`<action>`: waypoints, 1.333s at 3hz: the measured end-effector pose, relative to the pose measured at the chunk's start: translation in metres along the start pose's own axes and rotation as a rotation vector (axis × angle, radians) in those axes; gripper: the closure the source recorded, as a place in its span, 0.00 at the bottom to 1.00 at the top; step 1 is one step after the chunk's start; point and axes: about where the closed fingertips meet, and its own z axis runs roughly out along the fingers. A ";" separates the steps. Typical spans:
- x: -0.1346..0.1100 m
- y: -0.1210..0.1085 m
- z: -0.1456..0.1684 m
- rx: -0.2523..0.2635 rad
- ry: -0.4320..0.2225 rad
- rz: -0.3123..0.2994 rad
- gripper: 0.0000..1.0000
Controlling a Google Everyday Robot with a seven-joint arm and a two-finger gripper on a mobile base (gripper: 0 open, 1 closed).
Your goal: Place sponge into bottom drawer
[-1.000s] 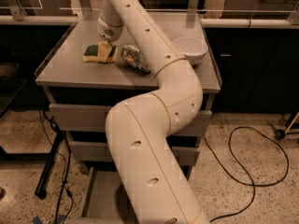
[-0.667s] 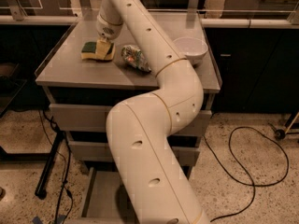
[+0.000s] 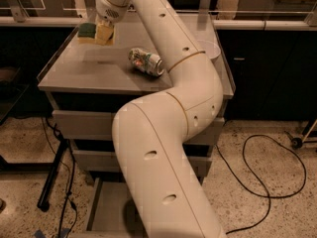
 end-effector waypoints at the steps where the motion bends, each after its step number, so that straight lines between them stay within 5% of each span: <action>1: 0.001 0.000 0.006 -0.002 0.000 0.004 1.00; 2: -0.003 -0.002 0.002 0.009 0.018 -0.011 1.00; 4: 0.007 0.012 -0.034 0.006 0.081 0.069 1.00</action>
Offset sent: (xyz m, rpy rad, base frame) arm -0.0042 -0.0021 0.0154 -0.0501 -0.0314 -0.0012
